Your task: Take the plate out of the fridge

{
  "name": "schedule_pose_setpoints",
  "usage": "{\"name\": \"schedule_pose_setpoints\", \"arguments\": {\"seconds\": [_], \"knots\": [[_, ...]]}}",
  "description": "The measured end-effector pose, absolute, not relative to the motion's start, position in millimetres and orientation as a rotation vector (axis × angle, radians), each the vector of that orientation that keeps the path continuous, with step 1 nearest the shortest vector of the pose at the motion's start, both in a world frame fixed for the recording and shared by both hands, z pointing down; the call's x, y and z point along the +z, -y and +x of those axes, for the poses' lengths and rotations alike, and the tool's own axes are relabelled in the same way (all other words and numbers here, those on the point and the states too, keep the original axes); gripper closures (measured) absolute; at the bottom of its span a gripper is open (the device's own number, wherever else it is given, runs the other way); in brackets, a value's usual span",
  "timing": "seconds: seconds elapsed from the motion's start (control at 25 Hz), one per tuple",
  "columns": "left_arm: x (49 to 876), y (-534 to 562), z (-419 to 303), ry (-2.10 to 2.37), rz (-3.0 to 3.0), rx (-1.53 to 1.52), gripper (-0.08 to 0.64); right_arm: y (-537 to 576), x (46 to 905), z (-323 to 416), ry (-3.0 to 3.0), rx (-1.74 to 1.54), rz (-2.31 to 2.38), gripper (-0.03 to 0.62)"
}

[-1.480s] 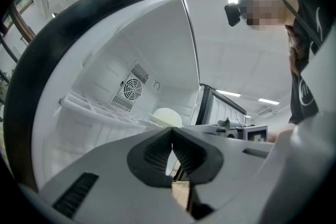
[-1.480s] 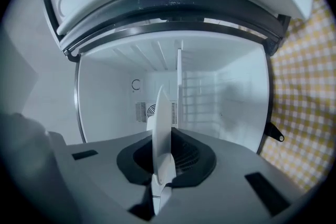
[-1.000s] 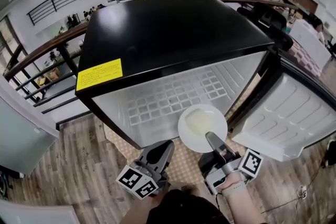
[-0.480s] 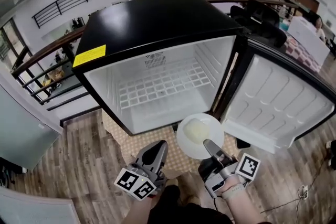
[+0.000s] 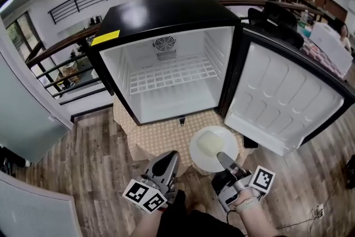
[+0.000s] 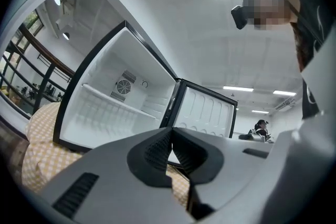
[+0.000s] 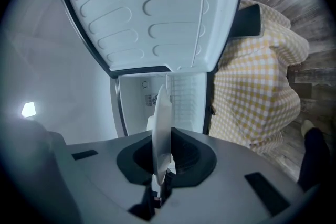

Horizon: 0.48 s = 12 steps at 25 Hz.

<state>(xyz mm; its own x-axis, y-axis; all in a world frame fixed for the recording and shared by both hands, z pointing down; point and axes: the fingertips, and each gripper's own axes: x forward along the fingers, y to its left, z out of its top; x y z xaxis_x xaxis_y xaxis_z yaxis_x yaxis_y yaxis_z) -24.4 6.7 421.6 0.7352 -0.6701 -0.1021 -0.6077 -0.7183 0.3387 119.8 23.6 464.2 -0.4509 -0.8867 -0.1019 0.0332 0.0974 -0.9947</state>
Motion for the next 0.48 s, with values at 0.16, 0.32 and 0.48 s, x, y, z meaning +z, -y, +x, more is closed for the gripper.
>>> {"name": "schedule_pose_setpoints", "arguments": {"seconds": [0.16, 0.32, 0.48], "knots": [[424.5, -28.0, -27.1, 1.031, 2.646, -0.307, 0.551, -41.2, 472.5, 118.7, -1.585, -1.493, -0.855, 0.549], [422.7, -40.4, -33.8, 1.06, 2.645, -0.307, 0.551, -52.5, 477.2, 116.0, -1.593, -1.505, -0.849, 0.549], [422.4, -48.3, -39.9, 1.075, 2.644, -0.308, 0.551, -60.4, 479.6, 112.8, -1.597, -1.505, -0.831, 0.549]]}}
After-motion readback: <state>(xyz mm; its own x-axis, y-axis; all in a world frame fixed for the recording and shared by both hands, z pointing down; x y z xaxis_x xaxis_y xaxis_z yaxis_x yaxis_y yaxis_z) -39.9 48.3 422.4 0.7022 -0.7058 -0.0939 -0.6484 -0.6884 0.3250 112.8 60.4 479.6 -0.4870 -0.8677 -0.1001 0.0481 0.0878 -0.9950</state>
